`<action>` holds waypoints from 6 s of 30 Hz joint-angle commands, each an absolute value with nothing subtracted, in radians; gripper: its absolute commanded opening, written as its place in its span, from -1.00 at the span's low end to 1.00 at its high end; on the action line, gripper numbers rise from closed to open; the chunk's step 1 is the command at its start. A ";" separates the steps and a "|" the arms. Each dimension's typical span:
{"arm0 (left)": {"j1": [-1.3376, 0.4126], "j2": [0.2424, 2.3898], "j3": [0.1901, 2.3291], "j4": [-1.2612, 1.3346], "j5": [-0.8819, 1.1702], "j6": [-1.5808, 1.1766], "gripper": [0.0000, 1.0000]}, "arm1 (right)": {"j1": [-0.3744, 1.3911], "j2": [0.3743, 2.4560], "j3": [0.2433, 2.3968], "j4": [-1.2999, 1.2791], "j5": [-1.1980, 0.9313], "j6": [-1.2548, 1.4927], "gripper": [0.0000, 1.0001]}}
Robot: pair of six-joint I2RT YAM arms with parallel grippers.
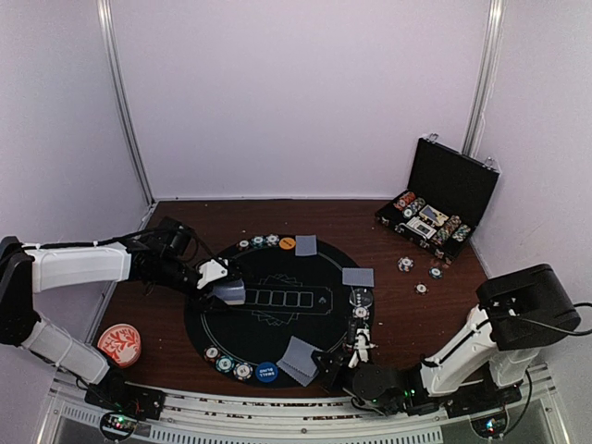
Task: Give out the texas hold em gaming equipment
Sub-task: Distribute the poker card in the small blind area, then pick up the poker card from the face-down deck piles.
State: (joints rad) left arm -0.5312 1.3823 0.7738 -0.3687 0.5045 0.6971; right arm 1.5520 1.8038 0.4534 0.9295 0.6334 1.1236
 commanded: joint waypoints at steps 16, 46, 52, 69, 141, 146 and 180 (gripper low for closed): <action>-0.529 1.387 0.779 -0.337 0.513 0.690 -0.77 | 1.571 1.926 0.445 1.083 0.631 1.236 -0.86; -0.528 1.387 0.782 -0.339 0.512 0.688 -0.76 | 1.666 1.792 0.676 0.252 0.892 1.400 -0.26; -0.528 1.385 0.782 -0.339 0.511 0.686 -0.76 | 1.669 1.749 0.727 0.067 0.944 1.448 -0.15; -0.529 1.372 0.778 -0.347 0.523 0.699 -0.76 | 1.315 1.457 0.808 0.249 0.372 0.826 0.91; -0.528 1.337 0.767 -0.382 0.593 0.747 -0.75 | 0.976 2.114 1.403 0.236 -0.418 0.606 -0.22; -0.529 1.342 0.767 -0.381 0.589 0.746 -0.75 | 0.971 2.086 1.390 0.211 -0.419 0.593 -0.36; -0.528 1.359 0.773 -0.374 0.568 0.734 -0.74 | 0.844 1.802 1.114 0.392 -0.236 0.687 -1.00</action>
State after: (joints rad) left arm -0.5247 1.3586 0.7609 -0.3946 0.5426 0.7349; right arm 0.8841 1.8416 1.1641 0.2867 -0.3950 0.6029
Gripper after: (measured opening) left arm 0.545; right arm 0.005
